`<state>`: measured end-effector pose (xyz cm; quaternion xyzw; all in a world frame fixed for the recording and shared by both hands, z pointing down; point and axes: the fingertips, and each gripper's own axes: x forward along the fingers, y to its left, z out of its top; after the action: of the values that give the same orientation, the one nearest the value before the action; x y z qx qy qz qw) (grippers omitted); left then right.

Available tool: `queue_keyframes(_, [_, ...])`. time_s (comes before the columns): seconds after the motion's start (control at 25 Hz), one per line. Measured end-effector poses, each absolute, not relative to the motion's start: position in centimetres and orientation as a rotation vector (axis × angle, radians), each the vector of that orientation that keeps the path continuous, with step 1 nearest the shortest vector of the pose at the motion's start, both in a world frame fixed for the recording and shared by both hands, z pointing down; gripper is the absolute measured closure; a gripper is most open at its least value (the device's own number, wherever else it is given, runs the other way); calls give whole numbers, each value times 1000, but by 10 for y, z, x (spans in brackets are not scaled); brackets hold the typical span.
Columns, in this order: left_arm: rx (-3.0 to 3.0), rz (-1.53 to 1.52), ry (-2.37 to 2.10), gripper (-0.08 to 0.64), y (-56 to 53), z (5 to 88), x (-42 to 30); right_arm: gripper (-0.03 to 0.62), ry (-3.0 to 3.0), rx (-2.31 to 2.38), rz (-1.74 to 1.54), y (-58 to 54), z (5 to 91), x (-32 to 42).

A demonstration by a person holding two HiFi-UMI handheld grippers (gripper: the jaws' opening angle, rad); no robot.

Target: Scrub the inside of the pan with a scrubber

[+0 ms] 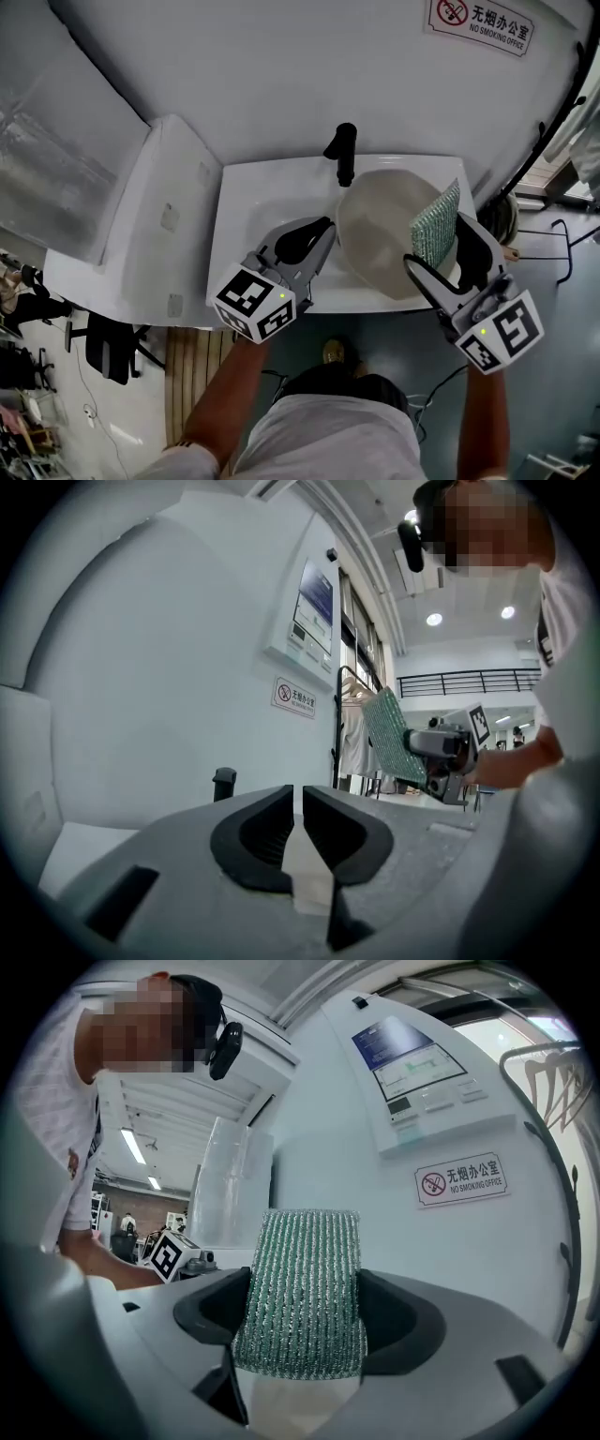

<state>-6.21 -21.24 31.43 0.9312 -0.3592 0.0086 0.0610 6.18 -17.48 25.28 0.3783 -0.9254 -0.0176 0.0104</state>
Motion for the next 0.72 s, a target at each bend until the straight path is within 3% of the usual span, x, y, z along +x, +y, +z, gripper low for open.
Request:
queue_keyframes(0.4, [2686, 128, -984, 365, -245, 350, -63, 238, -2775, 1193, -27, -210, 271, 51])
queue_keyframes(0.72, [2396, 227, -968, 316, -265, 392, -55, 238, -2642, 1126, -9, -240, 304, 51])
